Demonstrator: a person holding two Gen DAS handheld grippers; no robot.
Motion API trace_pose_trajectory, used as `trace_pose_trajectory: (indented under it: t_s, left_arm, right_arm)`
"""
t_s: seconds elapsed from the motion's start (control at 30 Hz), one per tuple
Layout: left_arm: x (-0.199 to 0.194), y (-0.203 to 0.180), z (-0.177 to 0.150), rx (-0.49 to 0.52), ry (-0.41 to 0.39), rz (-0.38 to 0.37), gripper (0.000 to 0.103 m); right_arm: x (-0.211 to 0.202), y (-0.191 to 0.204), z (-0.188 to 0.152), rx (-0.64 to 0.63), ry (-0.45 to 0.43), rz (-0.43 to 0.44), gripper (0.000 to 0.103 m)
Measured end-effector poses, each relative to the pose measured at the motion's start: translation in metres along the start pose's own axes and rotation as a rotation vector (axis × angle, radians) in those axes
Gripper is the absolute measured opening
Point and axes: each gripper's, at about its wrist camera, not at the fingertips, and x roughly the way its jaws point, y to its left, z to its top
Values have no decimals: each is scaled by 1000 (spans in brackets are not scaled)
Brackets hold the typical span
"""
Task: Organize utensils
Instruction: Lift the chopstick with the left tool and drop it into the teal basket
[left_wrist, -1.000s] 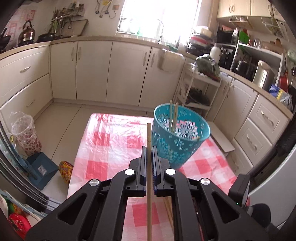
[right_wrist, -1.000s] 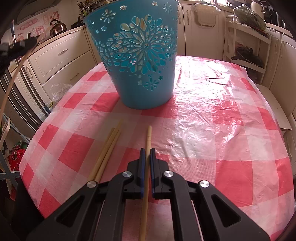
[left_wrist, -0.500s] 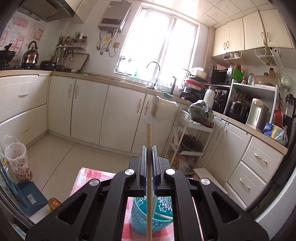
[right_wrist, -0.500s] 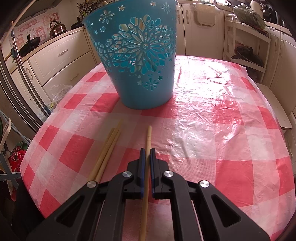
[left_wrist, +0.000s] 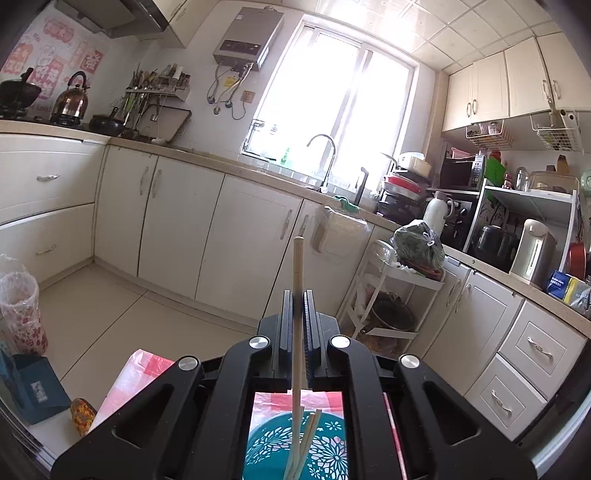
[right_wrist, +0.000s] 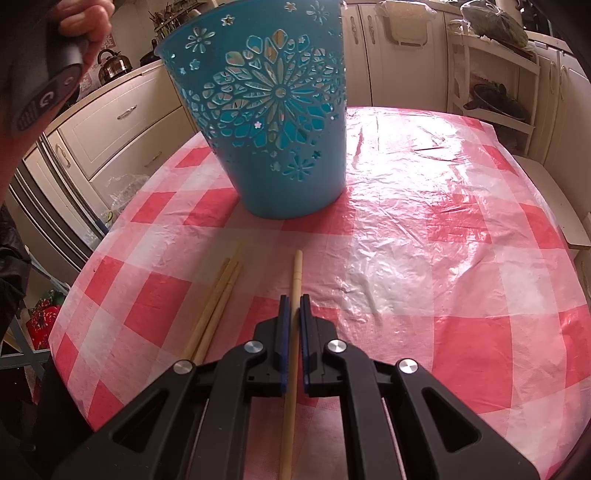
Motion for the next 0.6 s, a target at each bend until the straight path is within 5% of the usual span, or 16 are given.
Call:
trace_pose_trajectory:
  t_s: [0.5,0.6]
  left_arm:
    - [27,-13,-57,180,195,20,6]
    - [15,-7,-61,192,209,35,22]
  right_arm:
    - [-2,-5,1,22,6,30,6]
    - [-2,-6,1,22,6,29,6]
